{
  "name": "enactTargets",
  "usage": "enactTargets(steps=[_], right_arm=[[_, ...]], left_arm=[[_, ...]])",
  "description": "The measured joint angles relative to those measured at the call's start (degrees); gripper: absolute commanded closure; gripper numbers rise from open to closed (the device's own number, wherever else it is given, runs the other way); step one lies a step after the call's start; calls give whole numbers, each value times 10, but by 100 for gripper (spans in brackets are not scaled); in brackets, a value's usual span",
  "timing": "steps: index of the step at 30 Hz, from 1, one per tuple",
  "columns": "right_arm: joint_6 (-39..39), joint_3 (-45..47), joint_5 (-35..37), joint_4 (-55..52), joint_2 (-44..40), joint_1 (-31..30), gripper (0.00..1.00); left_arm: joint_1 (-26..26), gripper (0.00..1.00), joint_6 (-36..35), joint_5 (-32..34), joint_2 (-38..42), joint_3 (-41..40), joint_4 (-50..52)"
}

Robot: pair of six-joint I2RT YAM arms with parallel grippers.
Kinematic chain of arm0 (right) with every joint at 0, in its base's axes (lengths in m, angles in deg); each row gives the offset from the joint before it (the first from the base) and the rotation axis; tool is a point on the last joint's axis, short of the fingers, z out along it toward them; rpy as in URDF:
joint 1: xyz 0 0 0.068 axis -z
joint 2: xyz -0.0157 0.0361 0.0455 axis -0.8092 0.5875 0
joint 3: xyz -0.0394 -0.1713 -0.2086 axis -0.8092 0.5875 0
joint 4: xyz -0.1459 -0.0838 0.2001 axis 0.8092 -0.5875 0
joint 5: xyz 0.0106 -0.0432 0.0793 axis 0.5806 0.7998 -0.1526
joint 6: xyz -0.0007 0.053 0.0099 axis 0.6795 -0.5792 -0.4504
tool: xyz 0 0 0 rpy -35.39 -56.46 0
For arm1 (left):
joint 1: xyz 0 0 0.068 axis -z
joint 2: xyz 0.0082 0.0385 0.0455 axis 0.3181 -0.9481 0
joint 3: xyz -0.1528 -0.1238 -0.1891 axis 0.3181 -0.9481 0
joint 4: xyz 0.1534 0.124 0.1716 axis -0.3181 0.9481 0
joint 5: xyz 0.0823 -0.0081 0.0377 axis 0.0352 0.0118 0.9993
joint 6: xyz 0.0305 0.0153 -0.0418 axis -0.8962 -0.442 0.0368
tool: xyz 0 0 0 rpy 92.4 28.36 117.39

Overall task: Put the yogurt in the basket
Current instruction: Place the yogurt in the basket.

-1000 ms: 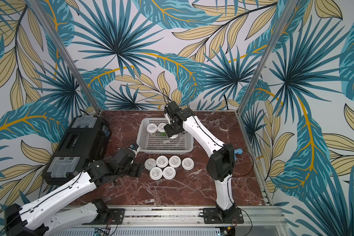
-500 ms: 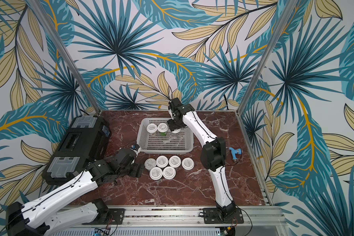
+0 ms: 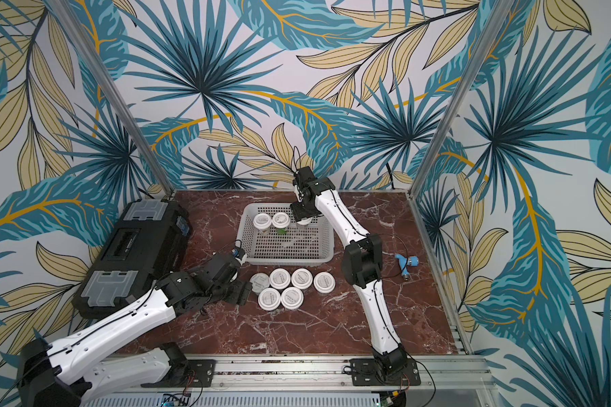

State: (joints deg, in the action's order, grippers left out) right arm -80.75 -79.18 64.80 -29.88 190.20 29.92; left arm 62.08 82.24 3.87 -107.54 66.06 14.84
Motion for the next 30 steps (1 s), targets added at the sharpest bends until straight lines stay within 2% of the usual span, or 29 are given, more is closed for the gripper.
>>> enactTargets(steps=[30], right_arm=[[-14,-2,-29,36,42,1,26]], left_arm=[[0,11,-10,0,-22,5,-3]])
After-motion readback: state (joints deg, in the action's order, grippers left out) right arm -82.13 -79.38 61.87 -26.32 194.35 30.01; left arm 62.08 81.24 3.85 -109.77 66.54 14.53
